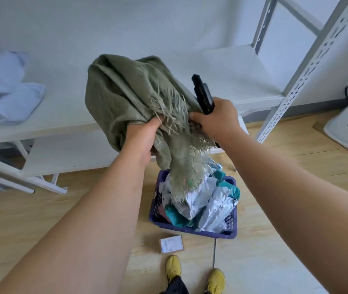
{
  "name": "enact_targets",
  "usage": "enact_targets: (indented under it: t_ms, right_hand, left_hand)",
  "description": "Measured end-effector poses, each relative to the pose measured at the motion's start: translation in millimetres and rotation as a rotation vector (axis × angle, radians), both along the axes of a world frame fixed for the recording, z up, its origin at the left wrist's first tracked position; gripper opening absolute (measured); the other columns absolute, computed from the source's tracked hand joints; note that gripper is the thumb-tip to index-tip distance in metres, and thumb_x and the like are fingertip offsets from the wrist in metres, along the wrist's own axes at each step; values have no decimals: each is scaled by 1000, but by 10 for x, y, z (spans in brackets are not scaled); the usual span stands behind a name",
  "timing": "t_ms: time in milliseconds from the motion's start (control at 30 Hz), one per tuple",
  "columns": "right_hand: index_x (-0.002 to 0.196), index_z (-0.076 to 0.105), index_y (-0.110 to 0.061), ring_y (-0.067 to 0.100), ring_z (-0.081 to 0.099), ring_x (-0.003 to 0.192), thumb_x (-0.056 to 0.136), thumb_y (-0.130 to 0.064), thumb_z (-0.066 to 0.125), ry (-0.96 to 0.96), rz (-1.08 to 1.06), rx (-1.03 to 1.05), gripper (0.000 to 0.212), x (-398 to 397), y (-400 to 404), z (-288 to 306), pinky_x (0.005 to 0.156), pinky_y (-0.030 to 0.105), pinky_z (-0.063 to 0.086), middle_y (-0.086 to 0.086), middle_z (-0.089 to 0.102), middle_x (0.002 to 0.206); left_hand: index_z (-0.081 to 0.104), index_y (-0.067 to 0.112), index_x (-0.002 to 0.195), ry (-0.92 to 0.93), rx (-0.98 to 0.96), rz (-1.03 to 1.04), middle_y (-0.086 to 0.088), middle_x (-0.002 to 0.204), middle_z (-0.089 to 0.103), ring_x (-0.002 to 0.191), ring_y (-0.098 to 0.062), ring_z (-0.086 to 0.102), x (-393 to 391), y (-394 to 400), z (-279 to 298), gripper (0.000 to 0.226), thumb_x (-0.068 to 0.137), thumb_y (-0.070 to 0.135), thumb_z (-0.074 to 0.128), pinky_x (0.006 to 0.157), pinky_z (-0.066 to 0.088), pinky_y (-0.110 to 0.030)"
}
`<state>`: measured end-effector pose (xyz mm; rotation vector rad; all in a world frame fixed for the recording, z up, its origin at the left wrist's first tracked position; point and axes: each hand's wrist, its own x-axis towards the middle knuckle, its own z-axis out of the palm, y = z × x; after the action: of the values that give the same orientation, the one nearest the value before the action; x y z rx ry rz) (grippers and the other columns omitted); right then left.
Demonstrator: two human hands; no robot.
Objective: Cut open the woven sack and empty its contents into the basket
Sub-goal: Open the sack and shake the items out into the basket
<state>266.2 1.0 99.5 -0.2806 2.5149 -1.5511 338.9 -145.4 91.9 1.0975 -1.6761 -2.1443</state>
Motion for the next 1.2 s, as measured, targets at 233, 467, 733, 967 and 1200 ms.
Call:
enact_targets:
  t_ms: [233,467,733,967,1200]
  right_hand:
    - [80,57,-8,22,52,59,86,-13,67,-35,-54,-11,12,6,-137,69,57,32,47,5,53,64]
    - [59,42,-18,16,42,48,84,-7,56,-12,-87,-44,30,18,-261,127,50,25,35,0,45,55]
    - [65,50,-13,20,43,53,85,-13,56,34,52,70,22,27,-435,383,51,24,37,1,44,56]
    - [73,53,-21,18,52,50,86,-8,57,26,163,3,19,-10,-353,322,54,29,44,0,52,57]
    - [83,54,-18,9,50,43,80,-25,80,-55,247,-54,27,0,-243,185,48,22,47,4,56,67]
  left_hand:
    - [67,18,113,27,73,-19,-1,108,74,99,-25,70,119,-138,-99,53,71,48,82,89,54,-52]
    - [65,10,94,-7,14,-220,-1,99,73,99,-15,68,355,-46,-305,42,76,46,77,95,50,-31]
    - [60,6,117,-149,-146,-105,-1,104,66,97,-21,64,237,53,-382,68,68,46,83,101,49,-38]
    - [64,9,116,-103,-116,35,0,104,69,97,-28,65,150,-79,-380,51,77,41,77,95,52,-42]
    - [63,29,105,31,-125,101,3,116,66,107,-24,61,20,-210,-222,34,74,39,70,98,50,-49]
